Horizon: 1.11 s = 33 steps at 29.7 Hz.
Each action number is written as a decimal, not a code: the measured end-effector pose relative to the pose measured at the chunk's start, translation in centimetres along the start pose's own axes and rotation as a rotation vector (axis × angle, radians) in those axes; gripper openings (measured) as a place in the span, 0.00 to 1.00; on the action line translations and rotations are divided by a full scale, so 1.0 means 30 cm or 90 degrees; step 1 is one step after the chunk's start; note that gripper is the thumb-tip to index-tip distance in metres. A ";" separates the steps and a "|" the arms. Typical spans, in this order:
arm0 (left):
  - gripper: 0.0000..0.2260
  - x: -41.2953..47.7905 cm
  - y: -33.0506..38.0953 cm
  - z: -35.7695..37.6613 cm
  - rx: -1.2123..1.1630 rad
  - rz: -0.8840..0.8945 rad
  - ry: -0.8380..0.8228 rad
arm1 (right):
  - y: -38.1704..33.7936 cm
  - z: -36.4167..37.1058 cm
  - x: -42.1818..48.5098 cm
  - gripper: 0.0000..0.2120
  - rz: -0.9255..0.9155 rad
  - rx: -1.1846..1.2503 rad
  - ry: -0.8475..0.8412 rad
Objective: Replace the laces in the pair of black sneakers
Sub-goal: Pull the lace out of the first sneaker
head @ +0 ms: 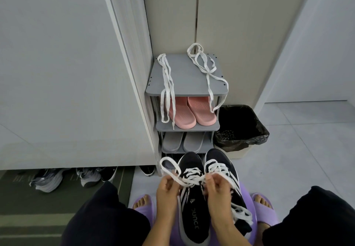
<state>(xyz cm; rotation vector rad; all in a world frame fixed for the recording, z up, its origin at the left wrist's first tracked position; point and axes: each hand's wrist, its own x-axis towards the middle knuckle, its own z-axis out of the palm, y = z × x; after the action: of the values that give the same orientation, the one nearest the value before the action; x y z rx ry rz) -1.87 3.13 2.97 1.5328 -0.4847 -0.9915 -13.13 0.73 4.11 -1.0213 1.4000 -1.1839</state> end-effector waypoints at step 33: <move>0.06 0.002 -0.074 0.002 -0.001 -0.132 -0.034 | -0.189 -0.087 0.155 0.13 0.013 -0.244 -0.100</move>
<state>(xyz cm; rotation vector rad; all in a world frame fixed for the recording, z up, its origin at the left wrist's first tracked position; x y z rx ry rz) -2.39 3.54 0.86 1.5813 -0.3670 -1.1956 -16.40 -4.36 9.01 -1.3313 1.5401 -0.8150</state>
